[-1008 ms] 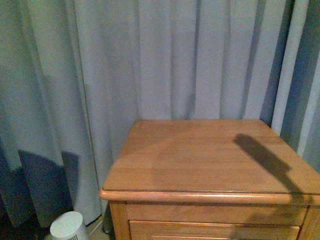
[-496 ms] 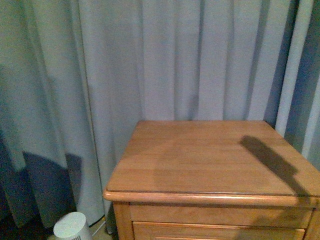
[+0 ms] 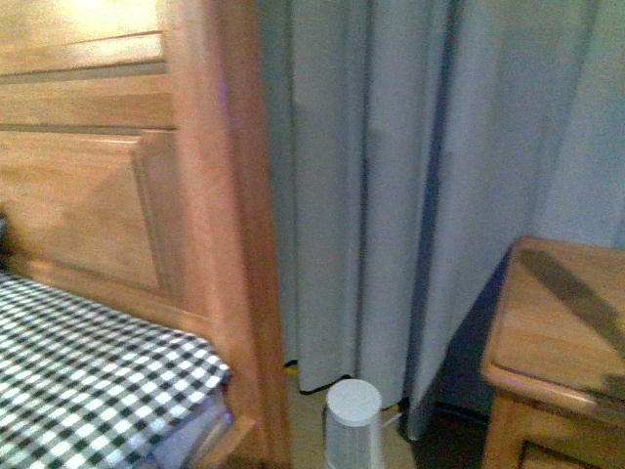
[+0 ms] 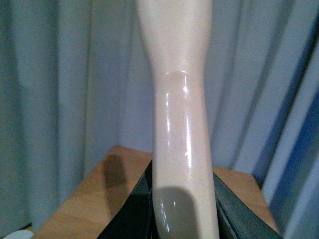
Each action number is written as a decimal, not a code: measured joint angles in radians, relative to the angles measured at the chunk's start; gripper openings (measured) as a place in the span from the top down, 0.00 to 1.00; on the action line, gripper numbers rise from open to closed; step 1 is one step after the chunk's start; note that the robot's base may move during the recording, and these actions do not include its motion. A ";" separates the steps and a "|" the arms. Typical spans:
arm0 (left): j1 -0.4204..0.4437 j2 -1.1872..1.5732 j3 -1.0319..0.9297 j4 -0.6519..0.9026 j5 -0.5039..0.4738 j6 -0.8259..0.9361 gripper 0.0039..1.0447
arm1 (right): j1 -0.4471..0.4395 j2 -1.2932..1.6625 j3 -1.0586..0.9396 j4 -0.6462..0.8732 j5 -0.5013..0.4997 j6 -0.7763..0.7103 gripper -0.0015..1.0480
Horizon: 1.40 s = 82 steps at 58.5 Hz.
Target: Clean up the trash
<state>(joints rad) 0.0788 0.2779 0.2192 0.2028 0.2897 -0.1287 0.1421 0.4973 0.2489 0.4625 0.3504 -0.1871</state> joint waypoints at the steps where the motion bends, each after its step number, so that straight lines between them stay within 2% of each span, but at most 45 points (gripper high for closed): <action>1: 0.000 0.000 0.000 0.000 0.000 0.000 0.75 | 0.000 0.000 0.000 0.000 0.000 0.000 0.81; 82: 0.004 -0.003 -0.003 0.000 -0.012 -0.003 0.75 | 0.004 0.001 0.000 0.000 -0.011 0.000 0.81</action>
<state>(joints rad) 0.0826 0.2745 0.2165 0.2024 0.2779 -0.1318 0.1459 0.4980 0.2489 0.4625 0.3393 -0.1875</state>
